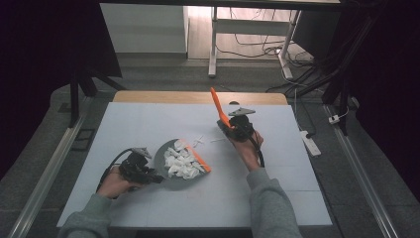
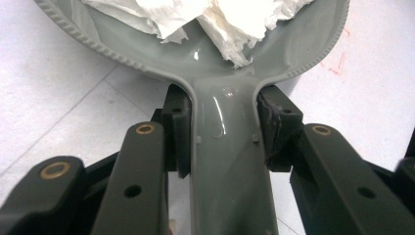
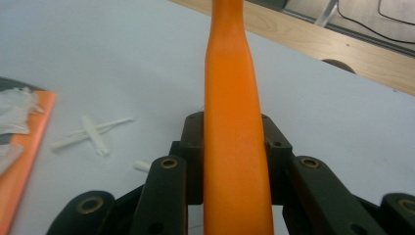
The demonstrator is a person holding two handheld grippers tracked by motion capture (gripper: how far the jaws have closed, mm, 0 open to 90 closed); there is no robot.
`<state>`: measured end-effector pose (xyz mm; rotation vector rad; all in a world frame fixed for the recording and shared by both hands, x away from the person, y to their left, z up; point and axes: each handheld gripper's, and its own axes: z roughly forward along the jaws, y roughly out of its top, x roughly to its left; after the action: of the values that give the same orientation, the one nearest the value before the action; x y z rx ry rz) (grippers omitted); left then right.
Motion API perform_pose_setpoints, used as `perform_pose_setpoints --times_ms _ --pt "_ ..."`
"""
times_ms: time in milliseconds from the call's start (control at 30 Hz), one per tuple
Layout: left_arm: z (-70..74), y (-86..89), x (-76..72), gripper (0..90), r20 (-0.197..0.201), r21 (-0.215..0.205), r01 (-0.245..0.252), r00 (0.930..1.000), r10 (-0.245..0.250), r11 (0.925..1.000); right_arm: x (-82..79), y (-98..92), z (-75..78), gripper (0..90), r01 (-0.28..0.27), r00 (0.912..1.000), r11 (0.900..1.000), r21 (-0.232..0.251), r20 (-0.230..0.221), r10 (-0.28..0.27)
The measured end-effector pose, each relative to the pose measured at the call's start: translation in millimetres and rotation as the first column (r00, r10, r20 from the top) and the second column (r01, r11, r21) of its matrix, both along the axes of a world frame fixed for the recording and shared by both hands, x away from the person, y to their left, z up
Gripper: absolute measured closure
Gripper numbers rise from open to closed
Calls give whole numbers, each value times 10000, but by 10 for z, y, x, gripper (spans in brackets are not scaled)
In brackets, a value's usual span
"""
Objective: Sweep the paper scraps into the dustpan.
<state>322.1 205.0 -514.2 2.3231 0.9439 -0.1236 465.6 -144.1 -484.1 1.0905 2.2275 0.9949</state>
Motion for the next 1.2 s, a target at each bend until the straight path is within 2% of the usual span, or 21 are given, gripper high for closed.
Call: perform_pose_setpoints --times_ms 267,433,667,767,867,967,1133,1200 --pt "12 -6 87 616 -19 46 80 10000 -80 10000 64 -37 -85 711 196 9994 9995 -241 -297 -203" --pt "2 -29 145 616 -69 39 140 9999 -140 9999 88 62 -104 711 -95 9990 9990 -428 -440 76" --pt "8 -90 174 617 -50 254 262 9996 -261 9993 43 263 -117 711 -628 9968 9974 -343 -515 610" --pt "9 -93 174 617 -54 249 262 9996 -261 9993 15 378 -121 711 -1028 9930 9945 -215 -609 1013" --pt "8 -95 173 617 -43 248 266 9996 -265 9993 -11 501 -131 711 -1441 9880 9889 -372 -622 1417" --pt "5 -96 172 617 -44 245 273 9996 -272 9993 -49 590 -139 711 -1803 9816 9833 -251 -682 1783" --pt "4 -105 170 617 -33 276 281 9996 -280 9992 -135 687 -146 710 -2135 9748 9766 -247 -721 2112" --pt "3 -110 169 617 -26 289 291 9996 -290 9992 -168 719 -145 711 -2320 9698 9727 -54 -790 2308"
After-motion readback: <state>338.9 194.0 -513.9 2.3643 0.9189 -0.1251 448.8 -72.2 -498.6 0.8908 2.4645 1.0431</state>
